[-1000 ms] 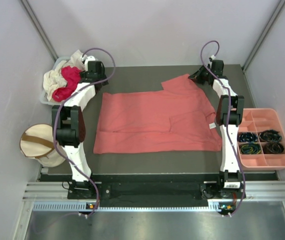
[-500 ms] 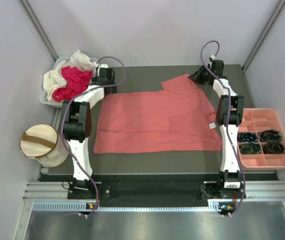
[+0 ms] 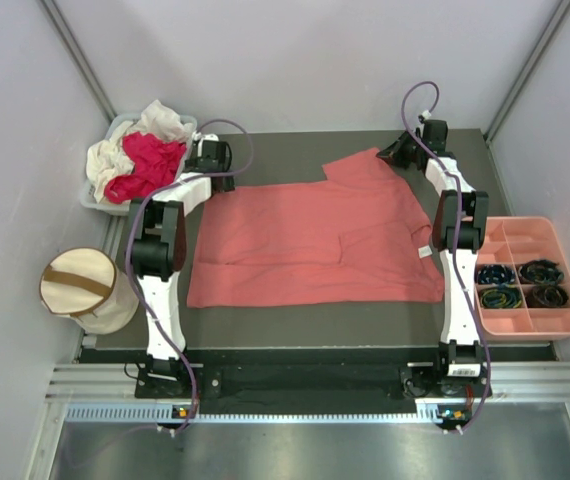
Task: Fold and stack the t-shirts
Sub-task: Grap the side of the flattened tshirt furthest away from the robot with both arms, then fold the other side of the tshirt into a rectangle
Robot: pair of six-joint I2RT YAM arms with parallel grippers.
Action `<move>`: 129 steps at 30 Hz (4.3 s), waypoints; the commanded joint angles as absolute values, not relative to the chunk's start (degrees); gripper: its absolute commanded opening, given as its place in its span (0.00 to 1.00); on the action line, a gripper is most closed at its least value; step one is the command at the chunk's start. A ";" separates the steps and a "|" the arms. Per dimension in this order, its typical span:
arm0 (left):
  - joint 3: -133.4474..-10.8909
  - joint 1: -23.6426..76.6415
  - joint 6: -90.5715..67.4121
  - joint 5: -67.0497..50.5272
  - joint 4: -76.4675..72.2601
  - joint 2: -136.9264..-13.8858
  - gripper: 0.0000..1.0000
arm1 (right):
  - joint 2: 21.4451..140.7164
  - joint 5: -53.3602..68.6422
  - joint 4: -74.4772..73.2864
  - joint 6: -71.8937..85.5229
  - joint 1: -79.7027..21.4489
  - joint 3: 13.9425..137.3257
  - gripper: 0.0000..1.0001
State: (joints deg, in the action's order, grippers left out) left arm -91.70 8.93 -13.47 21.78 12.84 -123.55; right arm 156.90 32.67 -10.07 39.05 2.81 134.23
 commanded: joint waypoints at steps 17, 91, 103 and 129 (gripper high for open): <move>-93.08 8.00 -13.53 22.32 10.02 -126.30 0.64 | 156.45 33.31 -9.40 39.46 4.22 133.16 0.00; -80.78 6.77 -25.04 19.69 8.88 -110.85 0.00 | 122.99 31.73 -15.39 30.67 4.57 111.90 0.00; -68.21 7.82 -32.87 21.53 7.12 -100.12 0.00 | 101.70 22.77 -15.91 30.41 4.57 87.73 0.00; -51.24 10.11 -37.79 25.22 8.08 -83.95 0.00 | 73.31 6.77 -26.63 31.90 4.57 63.73 0.00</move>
State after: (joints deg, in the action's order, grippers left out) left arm -52.69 10.15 -36.77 21.91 9.10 -88.60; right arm 77.93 9.04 -26.00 32.12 3.66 65.84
